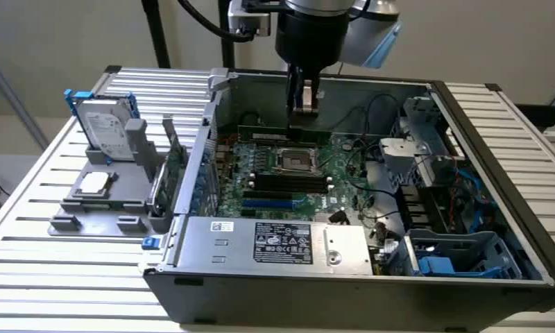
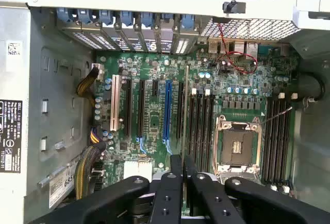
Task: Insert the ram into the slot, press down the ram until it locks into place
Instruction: 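Insert the ram into the slot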
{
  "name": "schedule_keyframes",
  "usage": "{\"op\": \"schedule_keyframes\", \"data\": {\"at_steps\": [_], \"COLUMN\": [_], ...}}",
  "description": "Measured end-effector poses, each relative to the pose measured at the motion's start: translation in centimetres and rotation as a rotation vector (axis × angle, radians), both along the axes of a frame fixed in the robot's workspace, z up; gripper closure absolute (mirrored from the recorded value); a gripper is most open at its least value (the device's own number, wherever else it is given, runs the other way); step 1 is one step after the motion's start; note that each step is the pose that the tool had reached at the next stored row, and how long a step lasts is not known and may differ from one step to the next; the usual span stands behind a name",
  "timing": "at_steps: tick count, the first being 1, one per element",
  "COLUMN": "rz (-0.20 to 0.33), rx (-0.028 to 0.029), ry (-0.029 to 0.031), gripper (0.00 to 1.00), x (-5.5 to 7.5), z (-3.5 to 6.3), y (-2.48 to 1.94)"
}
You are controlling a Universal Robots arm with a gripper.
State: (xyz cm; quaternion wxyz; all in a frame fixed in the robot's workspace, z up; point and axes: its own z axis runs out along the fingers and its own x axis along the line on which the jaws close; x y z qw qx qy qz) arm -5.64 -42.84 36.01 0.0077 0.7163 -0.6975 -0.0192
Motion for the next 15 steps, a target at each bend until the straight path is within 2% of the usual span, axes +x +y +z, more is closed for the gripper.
{"op": "schedule_keyframes", "data": {"at_steps": [13, 15], "rz": [0.000, 0.000], "rx": [-0.0002, -0.0044], "ry": [-0.0003, -0.0003], "gripper": [0.87, 0.87], "x": [0.00, 0.08], "z": [0.00, -0.04], "y": [0.03, 0.21]}}
